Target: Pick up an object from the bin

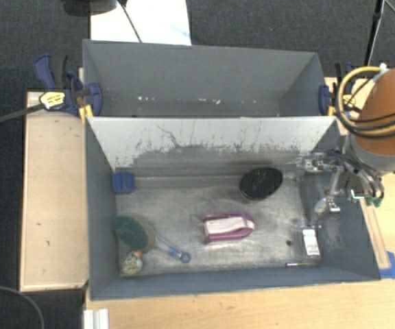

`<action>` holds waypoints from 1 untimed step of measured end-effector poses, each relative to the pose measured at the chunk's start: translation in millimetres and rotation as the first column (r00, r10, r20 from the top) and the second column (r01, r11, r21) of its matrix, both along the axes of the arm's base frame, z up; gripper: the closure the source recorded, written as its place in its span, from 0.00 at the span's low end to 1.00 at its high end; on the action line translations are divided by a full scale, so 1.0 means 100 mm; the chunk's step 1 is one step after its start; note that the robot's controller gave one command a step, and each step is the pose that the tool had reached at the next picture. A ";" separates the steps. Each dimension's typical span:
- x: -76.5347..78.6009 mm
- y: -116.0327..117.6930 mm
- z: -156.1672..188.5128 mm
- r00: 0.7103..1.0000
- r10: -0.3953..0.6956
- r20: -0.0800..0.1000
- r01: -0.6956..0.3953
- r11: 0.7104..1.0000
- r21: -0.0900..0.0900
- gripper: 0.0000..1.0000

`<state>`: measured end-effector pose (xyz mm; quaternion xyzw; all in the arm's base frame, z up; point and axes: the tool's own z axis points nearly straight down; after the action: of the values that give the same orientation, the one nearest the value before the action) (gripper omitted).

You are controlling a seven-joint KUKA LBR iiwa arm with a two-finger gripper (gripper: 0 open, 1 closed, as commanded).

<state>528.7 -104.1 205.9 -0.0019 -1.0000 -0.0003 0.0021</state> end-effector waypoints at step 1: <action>0.20 1.30 -1.33 0.999 -0.043 0.024 0.043 0.999 0.007 0.00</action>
Offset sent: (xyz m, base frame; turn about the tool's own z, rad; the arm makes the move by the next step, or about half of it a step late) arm 0.0146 0.1234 -0.1359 0.0509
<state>548.9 26.3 72.9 -0.0235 -0.9997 -0.0036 -0.0097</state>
